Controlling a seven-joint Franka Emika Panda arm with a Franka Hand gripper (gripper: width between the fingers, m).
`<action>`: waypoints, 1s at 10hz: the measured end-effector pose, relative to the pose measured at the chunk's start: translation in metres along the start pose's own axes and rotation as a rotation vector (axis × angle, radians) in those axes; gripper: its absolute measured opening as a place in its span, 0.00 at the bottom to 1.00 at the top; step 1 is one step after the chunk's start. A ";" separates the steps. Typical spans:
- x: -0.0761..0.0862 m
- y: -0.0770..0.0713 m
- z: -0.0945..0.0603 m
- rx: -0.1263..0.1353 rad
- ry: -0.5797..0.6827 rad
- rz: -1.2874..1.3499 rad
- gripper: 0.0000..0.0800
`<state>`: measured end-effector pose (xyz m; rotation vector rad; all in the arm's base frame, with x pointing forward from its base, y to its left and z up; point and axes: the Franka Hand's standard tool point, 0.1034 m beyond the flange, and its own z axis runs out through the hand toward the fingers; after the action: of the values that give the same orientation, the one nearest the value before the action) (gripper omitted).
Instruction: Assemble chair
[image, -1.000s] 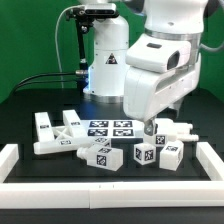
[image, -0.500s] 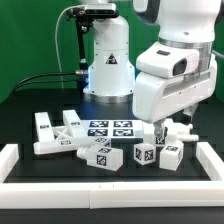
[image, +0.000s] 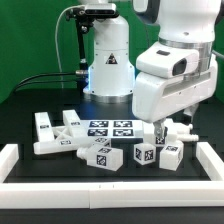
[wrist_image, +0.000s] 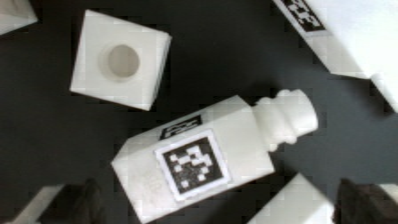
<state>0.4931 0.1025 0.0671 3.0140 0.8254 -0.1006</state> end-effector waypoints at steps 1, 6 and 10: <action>-0.002 -0.004 0.001 0.008 0.008 0.127 0.81; 0.000 0.002 0.001 0.057 0.014 0.394 0.81; -0.001 0.017 0.007 0.124 0.047 0.904 0.81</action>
Offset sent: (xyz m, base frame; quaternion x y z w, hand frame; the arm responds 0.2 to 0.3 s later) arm 0.0000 0.0000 0.0000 0.0000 0.0000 0.1938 0.9810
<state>0.5005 0.0866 0.0604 3.1706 -0.6000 -0.0627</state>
